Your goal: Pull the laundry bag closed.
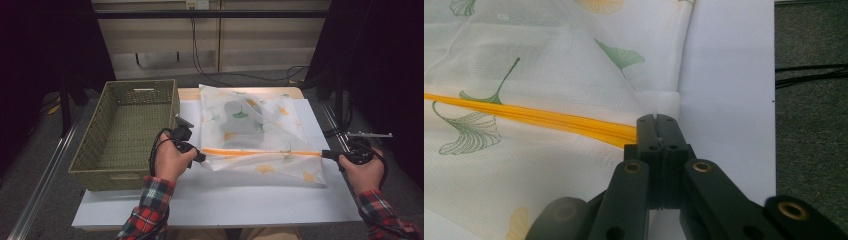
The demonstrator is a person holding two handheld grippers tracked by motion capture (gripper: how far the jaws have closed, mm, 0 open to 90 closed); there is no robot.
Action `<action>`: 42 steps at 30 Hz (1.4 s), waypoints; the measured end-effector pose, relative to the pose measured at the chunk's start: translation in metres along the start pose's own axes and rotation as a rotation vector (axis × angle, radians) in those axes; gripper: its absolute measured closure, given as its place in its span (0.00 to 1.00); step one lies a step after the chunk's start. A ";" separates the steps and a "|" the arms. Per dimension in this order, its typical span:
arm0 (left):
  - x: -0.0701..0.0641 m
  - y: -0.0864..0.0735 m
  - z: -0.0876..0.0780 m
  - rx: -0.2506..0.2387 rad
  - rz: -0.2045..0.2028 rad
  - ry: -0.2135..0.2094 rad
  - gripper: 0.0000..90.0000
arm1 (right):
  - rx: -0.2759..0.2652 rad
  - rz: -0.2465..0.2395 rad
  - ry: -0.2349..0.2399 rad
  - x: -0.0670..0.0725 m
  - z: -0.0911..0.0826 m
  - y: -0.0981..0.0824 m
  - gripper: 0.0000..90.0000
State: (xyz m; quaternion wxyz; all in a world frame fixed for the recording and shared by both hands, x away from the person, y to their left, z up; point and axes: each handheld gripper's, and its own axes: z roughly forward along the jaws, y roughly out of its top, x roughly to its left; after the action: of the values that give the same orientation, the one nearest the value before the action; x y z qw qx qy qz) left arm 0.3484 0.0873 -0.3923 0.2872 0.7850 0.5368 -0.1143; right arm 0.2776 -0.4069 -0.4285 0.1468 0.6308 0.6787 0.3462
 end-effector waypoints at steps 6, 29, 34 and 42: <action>0.000 0.000 -0.002 0.003 0.000 -0.003 0.99 | 0.002 -0.013 -0.002 0.002 0.001 0.001 1.00; -0.011 0.008 -0.004 -0.123 0.213 -0.010 0.19 | -0.063 -0.071 0.076 0.022 0.010 0.003 0.39; -0.011 0.009 0.002 -0.137 0.250 -0.009 0.13 | -0.073 -0.117 0.087 0.028 0.012 0.003 0.29; -0.011 0.010 0.006 -0.148 0.271 -0.012 0.10 | -0.081 -0.130 0.095 0.032 0.016 0.002 0.21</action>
State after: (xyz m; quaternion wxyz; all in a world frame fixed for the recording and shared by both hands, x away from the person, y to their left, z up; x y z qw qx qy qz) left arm 0.3540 0.0730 -0.3891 0.3600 0.8263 0.4313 -0.0393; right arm 0.2837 -0.3721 -0.4310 0.1620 0.5618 0.7100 0.3926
